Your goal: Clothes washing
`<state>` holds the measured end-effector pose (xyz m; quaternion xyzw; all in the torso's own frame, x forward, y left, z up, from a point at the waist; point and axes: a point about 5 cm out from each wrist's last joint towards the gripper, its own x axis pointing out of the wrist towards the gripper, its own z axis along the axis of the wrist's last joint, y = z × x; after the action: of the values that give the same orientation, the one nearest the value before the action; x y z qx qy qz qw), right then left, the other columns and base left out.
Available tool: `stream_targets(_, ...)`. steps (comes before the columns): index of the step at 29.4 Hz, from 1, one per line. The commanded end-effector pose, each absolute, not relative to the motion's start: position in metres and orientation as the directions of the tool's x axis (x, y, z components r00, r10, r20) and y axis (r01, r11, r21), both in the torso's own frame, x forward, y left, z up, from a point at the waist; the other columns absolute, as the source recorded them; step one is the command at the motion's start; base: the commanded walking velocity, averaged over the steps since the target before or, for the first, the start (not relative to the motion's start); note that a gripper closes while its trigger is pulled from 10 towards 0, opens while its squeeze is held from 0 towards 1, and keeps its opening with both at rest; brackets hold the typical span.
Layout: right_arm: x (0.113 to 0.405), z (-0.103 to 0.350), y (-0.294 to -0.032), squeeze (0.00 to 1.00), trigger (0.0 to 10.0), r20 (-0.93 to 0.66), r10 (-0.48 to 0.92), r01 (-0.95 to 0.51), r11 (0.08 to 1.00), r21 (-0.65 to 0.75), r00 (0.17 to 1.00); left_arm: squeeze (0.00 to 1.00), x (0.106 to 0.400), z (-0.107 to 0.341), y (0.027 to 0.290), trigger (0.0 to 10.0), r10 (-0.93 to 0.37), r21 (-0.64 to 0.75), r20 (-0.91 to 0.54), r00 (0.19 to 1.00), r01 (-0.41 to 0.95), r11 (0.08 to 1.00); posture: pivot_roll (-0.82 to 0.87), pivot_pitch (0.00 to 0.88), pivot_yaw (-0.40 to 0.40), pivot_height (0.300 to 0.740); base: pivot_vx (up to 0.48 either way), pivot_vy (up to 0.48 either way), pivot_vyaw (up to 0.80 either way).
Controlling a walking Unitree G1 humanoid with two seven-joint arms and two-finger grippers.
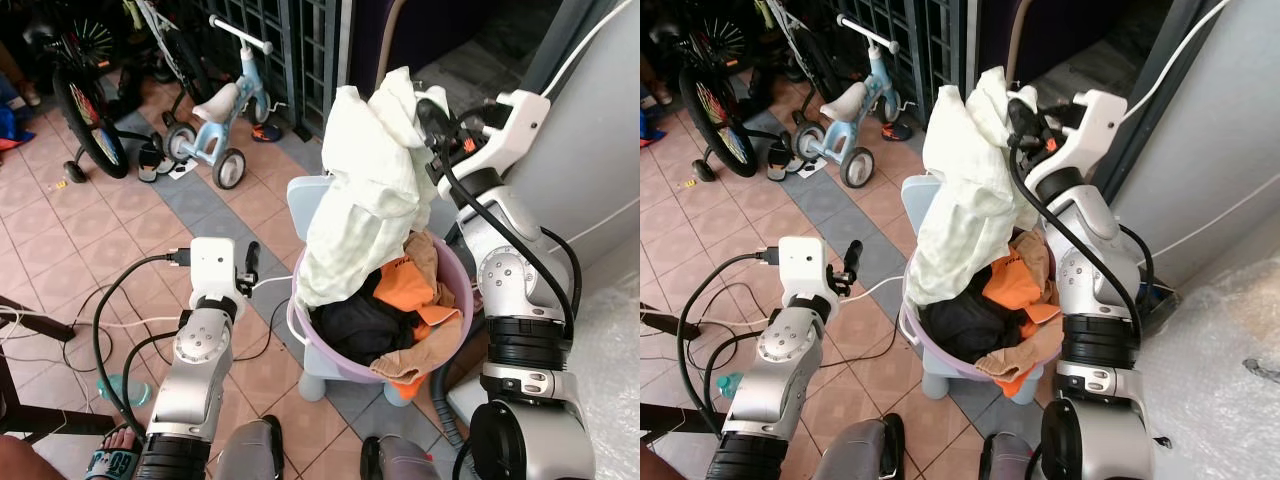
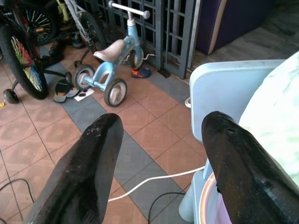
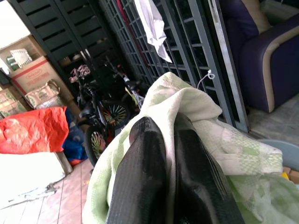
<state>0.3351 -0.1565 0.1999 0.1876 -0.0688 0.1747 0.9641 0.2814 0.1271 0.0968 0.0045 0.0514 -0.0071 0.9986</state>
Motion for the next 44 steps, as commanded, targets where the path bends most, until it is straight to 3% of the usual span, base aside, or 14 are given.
stream_targets(1, 0.33, 0.203, -0.155, 0.0, 10.0, 0.202, 0.334, -0.383, 0.873, 0.303, 0.921, 0.0, 0.28, 0.091, 0.128, 10.0, -0.004, 0.008, -0.128, 0.992, 0.005, 1.0, 0.01, 0.067, 0.063, 0.74, 0.0, 0.0, 0.0)
stream_targets(7, 0.319, 0.183, -0.15, 0.0, 10.0, 0.105, 0.371, -0.385, 0.901, 0.199, 0.923, 0.0, 0.282, 0.088, 0.124, 10.0, -0.019, -0.012, -0.139, 0.99, 0.018, 1.0, -0.02, 0.056, 0.087, 0.74, 0.0, 0.0, -0.31)
stream_targets(10, 0.31, 0.164, -0.142, 0.0, 10.0, 0.027, 0.441, -0.442, 0.895, 0.063, 0.897, 0.0, 0.281, 0.081, 0.12, 10.0, -0.115, -0.094, -0.242, 0.964, 0.095, 0.991, -0.05, 0.043, 0.112, 0.74, 0.0, 0.0, -0.78)
stream_targets(12, 0.309, 0.161, -0.141, 0.0, 10.0, 0.01, 0.464, -0.464, 0.885, 0.044, 0.886, 0.0, 0.28, 0.079, 0.12, 10.0, -0.144, -0.116, -0.267, 0.953, 0.117, 0.986, -0.05, 0.043, 0.115, 0.74, 0.0, 0.0, -0.78)
stream_targets(13, 0.307, 0.155, -0.143, 0.0, 10.0, -0.018, 0.477, -0.477, 0.879, 0.013, 0.879, 0.0, 0.278, 0.078, 0.124, 10.0, -0.154, -0.041, -0.218, 0.964, 0.149, 0.988, -0.05, 0.047, 0.114, 0.74, 0.0, 0.0, -0.79)
stream_targets(14, 0.305, 0.155, -0.146, 0.0, 10.0, -0.023, 0.469, -0.469, 0.883, 0.014, 0.883, 0.0, 0.277, 0.076, 0.126, 10.0, -0.133, 0.036, -0.187, 0.973, 0.142, 0.989, -0.05, 0.045, 0.112, 0.74, 0.0, 0.0, -0.79)
stream_targets(24, 0.294, 0.15, -0.169, 0.0, 10.0, 0.083, 0.108, -0.112, 0.993, 0.042, 0.991, 0.0, 0.285, 0.087, 0.135, 10.0, -0.069, -0.018, -0.146, 0.987, 0.067, 0.998, -0.03, 0.06, 0.077, 0.74, 0.0, 0.0, -0.31)
stream_targets(33, 0.274, 0.127, -0.15, 0.0, 10.0, 0.042, 0.138, -0.136, 0.99, -0.033, 0.99, 0.0, 0.283, 0.082, 0.134, 10.0, -0.076, -0.008, -0.161, 0.984, 0.076, 0.997, -0.05, 0.065, 0.091, 0.74, -0.148, 0.0, 0.0)
stream_targets(44, 0.287, 0.127, -0.139, 0.0, 10.0, 0.057, 0.122, -0.121, 0.992, -0.027, 0.991, 0.0, 0.283, 0.078, 0.127, 10.0, -0.1, -0.019, -0.179, 0.979, 0.098, 0.995, -0.05, 0.084, 0.107, 0.74, -0.264, 0.0, 0.0)
